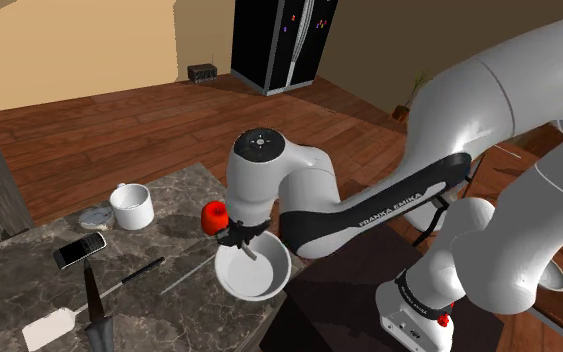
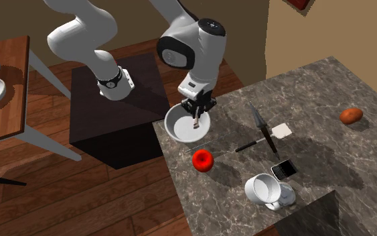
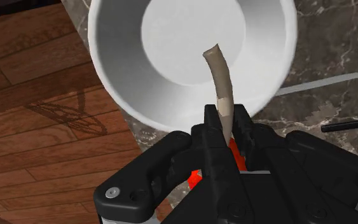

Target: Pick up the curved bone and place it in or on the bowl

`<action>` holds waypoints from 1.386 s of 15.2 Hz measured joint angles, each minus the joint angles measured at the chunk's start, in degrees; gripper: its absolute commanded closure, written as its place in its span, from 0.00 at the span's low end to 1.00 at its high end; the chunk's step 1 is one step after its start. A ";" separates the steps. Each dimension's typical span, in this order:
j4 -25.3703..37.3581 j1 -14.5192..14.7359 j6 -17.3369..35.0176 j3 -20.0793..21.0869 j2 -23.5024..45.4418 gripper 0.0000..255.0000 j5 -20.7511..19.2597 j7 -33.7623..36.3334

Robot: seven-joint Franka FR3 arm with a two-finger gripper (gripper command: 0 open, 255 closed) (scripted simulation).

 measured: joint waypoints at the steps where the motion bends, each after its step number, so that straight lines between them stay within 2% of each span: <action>1: -2.03 0.18 0.48 0.17 -1.61 1.00 0.50 0.06; 4: -6.15 0.44 1.95 0.36 -4.36 1.00 1.24 0.13; 7: -7.26 0.26 4.67 0.43 -2.55 1.00 -0.18 1.54; 16: -7.55 -0.06 11.30 -0.15 4.55 1.00 -5.99 6.46; 21: -7.88 -0.05 12.36 -0.36 5.36 1.00 -6.94 7.23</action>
